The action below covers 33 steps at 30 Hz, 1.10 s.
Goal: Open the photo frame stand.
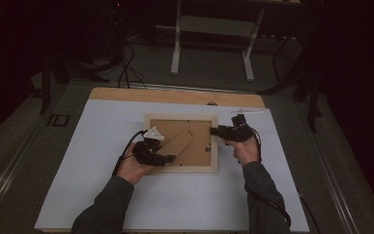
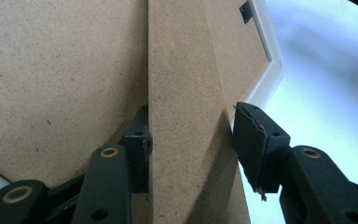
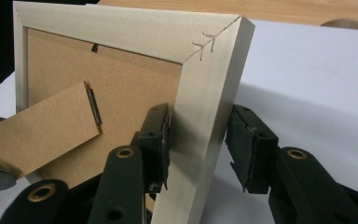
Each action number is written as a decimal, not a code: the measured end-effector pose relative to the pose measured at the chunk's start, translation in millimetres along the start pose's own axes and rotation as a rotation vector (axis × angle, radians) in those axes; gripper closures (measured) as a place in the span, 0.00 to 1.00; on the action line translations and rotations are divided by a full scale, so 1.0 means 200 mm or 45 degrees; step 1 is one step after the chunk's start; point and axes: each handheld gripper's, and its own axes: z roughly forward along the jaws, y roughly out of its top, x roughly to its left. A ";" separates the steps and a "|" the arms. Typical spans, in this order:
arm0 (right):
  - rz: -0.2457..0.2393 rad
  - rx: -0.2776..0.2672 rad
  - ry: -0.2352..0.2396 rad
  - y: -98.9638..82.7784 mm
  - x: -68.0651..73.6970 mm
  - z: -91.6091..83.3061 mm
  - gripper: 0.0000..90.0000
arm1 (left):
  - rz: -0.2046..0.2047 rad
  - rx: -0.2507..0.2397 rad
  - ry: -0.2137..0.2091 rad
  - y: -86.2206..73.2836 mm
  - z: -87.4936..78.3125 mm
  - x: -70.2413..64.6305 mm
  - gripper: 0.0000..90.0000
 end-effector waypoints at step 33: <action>-0.122 -0.124 -0.081 0.04 0.08 -0.10 0.68 | 0.004 0.017 0.111 0.05 0.03 -0.01 0.67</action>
